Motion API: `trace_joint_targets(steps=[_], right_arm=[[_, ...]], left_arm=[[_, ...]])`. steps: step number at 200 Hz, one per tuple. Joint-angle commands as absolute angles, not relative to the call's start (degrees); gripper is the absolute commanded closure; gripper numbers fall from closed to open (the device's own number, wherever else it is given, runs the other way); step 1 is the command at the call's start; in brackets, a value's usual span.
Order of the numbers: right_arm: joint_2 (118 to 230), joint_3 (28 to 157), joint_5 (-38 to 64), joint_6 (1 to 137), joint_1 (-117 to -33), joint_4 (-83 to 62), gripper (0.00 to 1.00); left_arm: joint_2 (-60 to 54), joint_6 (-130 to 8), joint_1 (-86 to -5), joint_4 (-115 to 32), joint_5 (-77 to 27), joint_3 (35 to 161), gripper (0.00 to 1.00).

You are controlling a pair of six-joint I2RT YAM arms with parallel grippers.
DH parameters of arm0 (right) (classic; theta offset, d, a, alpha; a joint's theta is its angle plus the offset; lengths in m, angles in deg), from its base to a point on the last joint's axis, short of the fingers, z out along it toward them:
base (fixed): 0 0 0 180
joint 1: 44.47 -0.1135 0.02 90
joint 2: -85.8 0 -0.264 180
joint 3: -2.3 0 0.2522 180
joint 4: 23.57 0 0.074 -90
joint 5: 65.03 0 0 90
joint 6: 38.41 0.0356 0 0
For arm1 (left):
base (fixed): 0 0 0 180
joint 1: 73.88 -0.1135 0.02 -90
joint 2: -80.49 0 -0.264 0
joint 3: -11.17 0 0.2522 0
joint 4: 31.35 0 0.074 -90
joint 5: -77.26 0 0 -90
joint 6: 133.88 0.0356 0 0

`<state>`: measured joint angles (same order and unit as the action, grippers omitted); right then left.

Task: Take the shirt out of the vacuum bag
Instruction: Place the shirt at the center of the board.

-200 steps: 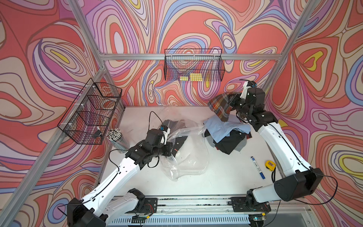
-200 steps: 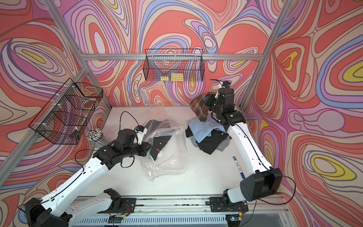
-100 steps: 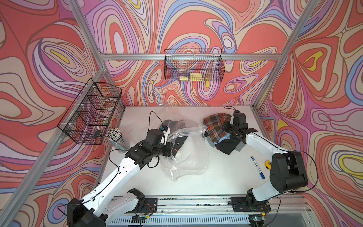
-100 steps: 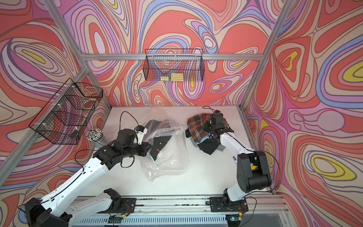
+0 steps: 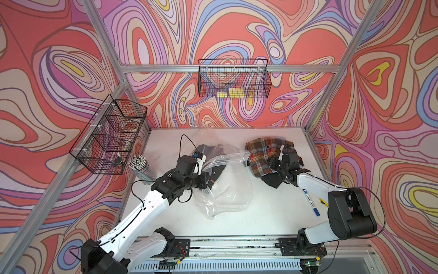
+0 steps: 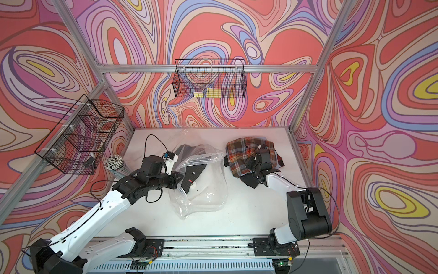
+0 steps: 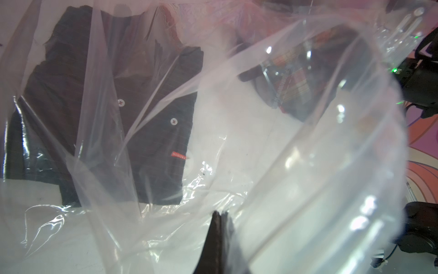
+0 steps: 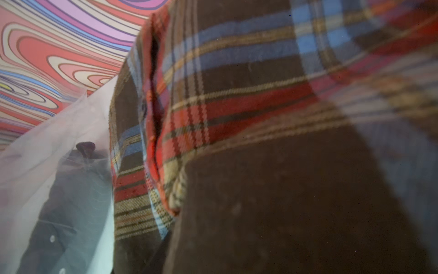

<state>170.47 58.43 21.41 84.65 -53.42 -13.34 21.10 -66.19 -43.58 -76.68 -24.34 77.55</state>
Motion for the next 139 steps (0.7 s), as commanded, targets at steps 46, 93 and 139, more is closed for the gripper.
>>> trace_joint_targets(steps=[46, 93, 139], right_arm=[[154.1, 62.6, 18.6, 89.3, -53.1, -0.7, 0.32], [141.1, 63.9, 16.7, 93.1, -53.1, 6.7, 0.3], [136.9, 57.6, 27.9, 101.1, -76.7, 1.8, 0.28]], left_arm=[[20.8, -65.8, -44.0, -78.2, -24.8, 78.9, 1.0], [20.8, -65.7, -44.0, -78.2, -24.4, 78.9, 1.0], [20.9, -65.8, -43.9, -77.2, -24.5, 78.8, 1.0]])
